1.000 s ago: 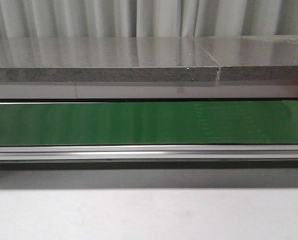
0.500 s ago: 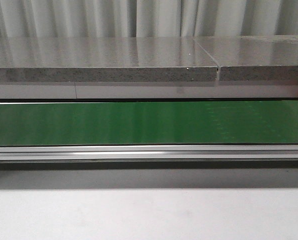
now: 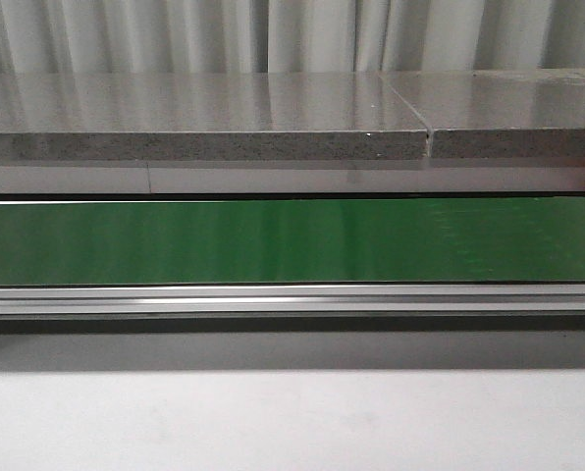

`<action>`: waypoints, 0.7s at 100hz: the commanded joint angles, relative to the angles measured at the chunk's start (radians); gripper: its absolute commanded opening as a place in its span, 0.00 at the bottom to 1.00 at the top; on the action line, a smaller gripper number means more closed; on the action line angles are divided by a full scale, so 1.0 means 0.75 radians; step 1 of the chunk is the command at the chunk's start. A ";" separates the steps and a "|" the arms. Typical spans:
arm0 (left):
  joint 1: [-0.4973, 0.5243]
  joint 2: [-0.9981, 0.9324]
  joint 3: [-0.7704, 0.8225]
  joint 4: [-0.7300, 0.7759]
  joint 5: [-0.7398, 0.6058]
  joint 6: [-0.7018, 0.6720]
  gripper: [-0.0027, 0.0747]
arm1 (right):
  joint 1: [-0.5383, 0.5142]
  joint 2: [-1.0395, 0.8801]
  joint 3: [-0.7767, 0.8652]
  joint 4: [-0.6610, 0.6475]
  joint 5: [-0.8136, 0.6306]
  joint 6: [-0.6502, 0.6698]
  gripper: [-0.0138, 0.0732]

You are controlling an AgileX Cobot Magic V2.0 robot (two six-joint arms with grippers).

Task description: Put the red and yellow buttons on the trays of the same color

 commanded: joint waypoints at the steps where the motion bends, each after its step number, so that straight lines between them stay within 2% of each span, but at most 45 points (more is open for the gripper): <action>1: 0.008 0.056 -0.084 -0.003 -0.105 -0.019 0.46 | 0.005 0.015 -0.031 -0.009 -0.094 -0.012 0.08; 7: 0.008 0.088 -0.103 0.049 -0.136 -0.019 0.64 | 0.005 0.015 -0.031 -0.009 -0.094 -0.012 0.08; 14: 0.008 0.125 -0.114 0.141 -0.143 -0.019 0.72 | 0.005 0.015 -0.031 -0.009 -0.094 -0.012 0.08; 19: 0.008 0.152 -0.114 0.211 -0.174 -0.019 0.72 | 0.005 0.015 -0.031 -0.009 -0.094 -0.012 0.08; 35: 0.008 0.207 -0.125 0.222 -0.189 -0.033 0.72 | 0.005 0.015 -0.031 -0.009 -0.094 -0.012 0.08; 48: 0.008 0.261 -0.177 0.222 -0.161 -0.192 0.72 | 0.005 0.015 -0.031 -0.009 -0.094 -0.012 0.08; 60: 0.039 0.342 -0.270 0.222 -0.076 -0.309 0.72 | 0.005 0.015 -0.031 -0.009 -0.094 -0.012 0.08; 70: 0.101 0.427 -0.374 0.217 0.059 -0.331 0.72 | 0.005 0.015 -0.031 -0.009 -0.094 -0.012 0.08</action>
